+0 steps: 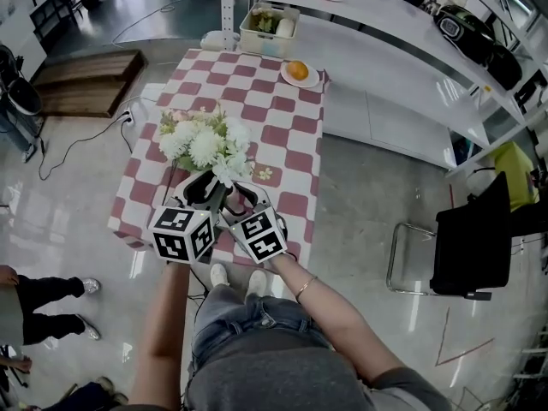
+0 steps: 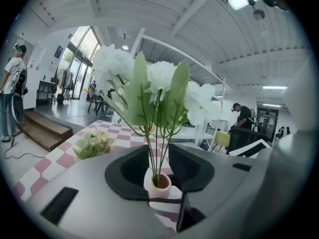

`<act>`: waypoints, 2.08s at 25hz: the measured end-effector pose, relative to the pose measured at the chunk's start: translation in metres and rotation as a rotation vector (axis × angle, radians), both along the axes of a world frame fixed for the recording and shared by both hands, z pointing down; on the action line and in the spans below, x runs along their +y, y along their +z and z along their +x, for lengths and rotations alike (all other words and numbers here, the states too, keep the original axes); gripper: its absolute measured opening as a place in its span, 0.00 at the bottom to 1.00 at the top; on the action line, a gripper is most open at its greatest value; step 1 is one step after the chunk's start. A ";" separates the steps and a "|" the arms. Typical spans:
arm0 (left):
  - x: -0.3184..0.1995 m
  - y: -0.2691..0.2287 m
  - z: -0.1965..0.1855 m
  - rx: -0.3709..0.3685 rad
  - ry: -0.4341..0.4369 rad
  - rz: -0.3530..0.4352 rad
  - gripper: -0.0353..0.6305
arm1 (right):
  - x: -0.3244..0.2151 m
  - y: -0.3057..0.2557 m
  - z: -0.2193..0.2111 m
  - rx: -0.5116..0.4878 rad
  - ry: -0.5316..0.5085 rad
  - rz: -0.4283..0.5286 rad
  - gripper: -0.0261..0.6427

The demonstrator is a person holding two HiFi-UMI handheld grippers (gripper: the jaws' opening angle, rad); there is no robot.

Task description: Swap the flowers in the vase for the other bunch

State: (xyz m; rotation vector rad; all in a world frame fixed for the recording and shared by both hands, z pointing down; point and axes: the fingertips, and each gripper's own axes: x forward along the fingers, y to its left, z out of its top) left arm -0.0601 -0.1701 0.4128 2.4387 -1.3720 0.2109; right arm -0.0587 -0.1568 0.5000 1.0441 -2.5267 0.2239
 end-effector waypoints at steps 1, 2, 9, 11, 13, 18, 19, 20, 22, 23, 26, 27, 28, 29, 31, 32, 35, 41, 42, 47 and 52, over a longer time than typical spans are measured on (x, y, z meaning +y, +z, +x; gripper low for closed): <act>0.001 0.002 0.000 0.000 -0.002 -0.007 0.26 | 0.000 0.000 0.000 -0.002 -0.001 -0.001 0.39; 0.003 0.005 -0.001 -0.001 -0.003 -0.014 0.26 | 0.000 0.001 0.000 -0.004 -0.002 -0.003 0.39; 0.013 0.020 -0.007 0.000 -0.024 -0.060 0.27 | 0.003 0.000 0.002 -0.016 -0.014 -0.002 0.39; 0.016 0.025 -0.009 0.001 -0.032 -0.069 0.27 | 0.003 0.000 0.004 -0.020 -0.013 0.000 0.39; 0.019 0.031 -0.011 0.003 -0.040 -0.081 0.27 | 0.003 0.000 0.005 -0.024 -0.011 -0.001 0.39; 0.024 0.041 -0.017 0.022 -0.074 -0.104 0.27 | 0.006 0.000 0.009 -0.028 -0.014 0.000 0.39; 0.024 0.042 -0.019 0.028 -0.083 -0.106 0.27 | 0.006 0.000 0.009 -0.029 -0.014 -0.001 0.39; 0.024 0.043 -0.022 0.034 -0.091 -0.107 0.26 | 0.006 0.000 0.009 -0.029 -0.014 -0.001 0.39; 0.024 0.044 -0.026 0.047 -0.106 -0.107 0.26 | 0.005 0.001 0.009 -0.026 -0.013 0.000 0.39; 0.024 0.044 -0.029 0.055 -0.113 -0.108 0.26 | 0.005 0.001 0.008 -0.023 -0.013 0.001 0.39; 0.024 0.043 -0.037 0.076 -0.132 -0.108 0.26 | 0.004 0.001 0.006 -0.008 -0.015 0.006 0.39; 0.024 0.043 -0.040 0.081 -0.137 -0.108 0.26 | 0.003 0.001 0.005 -0.002 -0.016 0.008 0.39; 0.024 0.044 -0.042 0.084 -0.141 -0.108 0.26 | 0.003 0.001 0.004 0.003 -0.016 0.012 0.39; 0.024 0.044 -0.044 0.088 -0.144 -0.109 0.26 | 0.002 0.000 0.003 0.006 -0.014 0.017 0.39; 0.024 0.044 -0.049 0.091 -0.147 -0.111 0.25 | 0.000 0.000 0.002 0.014 -0.011 0.019 0.39; 0.024 0.045 -0.051 0.092 -0.147 -0.113 0.25 | 0.000 0.002 0.001 0.019 -0.011 0.012 0.39; 0.025 0.046 -0.058 0.094 -0.146 -0.120 0.25 | 0.001 0.006 0.000 0.028 -0.006 0.003 0.39; 0.028 0.050 -0.067 0.099 -0.135 -0.139 0.25 | 0.003 0.013 0.004 0.048 0.028 -0.022 0.39; 0.029 0.052 -0.068 0.098 -0.132 -0.144 0.24 | 0.005 0.016 0.005 0.054 0.034 -0.029 0.39; 0.037 0.061 -0.070 0.090 -0.111 -0.172 0.24 | 0.016 0.026 0.016 0.061 0.071 -0.060 0.39; 0.048 0.071 -0.072 0.078 -0.095 -0.193 0.20 | 0.034 0.029 0.030 0.032 0.125 -0.096 0.33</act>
